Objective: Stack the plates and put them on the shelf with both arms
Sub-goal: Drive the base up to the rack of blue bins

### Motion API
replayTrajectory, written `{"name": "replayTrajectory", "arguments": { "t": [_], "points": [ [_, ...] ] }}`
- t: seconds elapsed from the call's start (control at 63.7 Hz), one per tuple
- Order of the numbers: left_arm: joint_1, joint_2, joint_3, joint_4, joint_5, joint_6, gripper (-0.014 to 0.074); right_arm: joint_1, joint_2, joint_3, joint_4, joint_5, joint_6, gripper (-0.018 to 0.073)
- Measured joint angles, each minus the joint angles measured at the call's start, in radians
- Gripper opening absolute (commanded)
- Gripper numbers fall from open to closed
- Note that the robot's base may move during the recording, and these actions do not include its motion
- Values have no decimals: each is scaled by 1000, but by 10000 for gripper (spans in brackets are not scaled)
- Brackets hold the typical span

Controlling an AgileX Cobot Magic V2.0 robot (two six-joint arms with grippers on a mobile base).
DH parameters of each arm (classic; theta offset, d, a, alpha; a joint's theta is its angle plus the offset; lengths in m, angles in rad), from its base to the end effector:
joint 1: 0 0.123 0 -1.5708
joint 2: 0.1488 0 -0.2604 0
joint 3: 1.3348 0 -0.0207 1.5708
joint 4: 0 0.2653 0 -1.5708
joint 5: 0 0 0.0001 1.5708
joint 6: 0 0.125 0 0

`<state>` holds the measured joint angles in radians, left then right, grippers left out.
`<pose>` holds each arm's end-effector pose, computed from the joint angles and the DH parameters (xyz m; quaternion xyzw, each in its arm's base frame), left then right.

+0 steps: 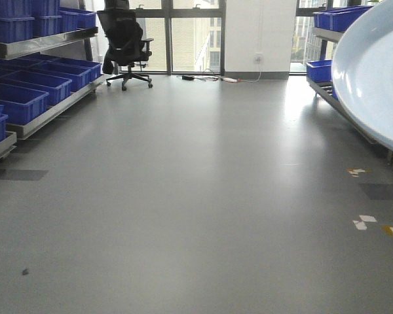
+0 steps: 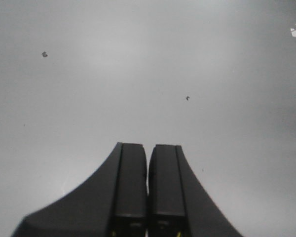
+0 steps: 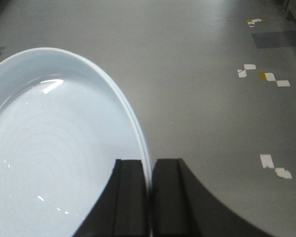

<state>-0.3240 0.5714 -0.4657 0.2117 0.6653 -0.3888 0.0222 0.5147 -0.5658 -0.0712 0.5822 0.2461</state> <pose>0.1633 -0.0377 0.2332 0.0180 0.8993 -0.0602 0.4329 0.1676 -0.0012 0.2868 0.0798 0.8412 0.0393 0.5333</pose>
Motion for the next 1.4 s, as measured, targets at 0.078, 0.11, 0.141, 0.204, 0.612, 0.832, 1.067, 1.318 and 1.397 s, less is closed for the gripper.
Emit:
{"name": "replayTrajectory", "arguments": {
  "t": [0.078,0.11,0.141,0.204,0.612,0.832,1.067,1.318,1.397],
  "points": [
    [0,0,0,0,0,0,88,0,0,0,0,0,0,49],
    [0,0,0,0,0,0,88,0,0,0,0,0,0,49],
    [0,0,0,0,0,0,88,0,0,0,0,0,0,49],
    [0,0,0,0,0,0,88,0,0,0,0,0,0,49],
    [0,0,0,0,0,0,88,0,0,0,0,0,0,49],
    [0,0,0,0,0,0,88,0,0,0,0,2,0,49],
    [0,0,0,0,0,0,88,0,0,0,0,2,0,49],
    [0,0,0,0,0,0,88,0,0,0,0,2,0,49],
    [0,0,0,0,0,0,88,0,0,0,0,2,0,49]
  ]
}}
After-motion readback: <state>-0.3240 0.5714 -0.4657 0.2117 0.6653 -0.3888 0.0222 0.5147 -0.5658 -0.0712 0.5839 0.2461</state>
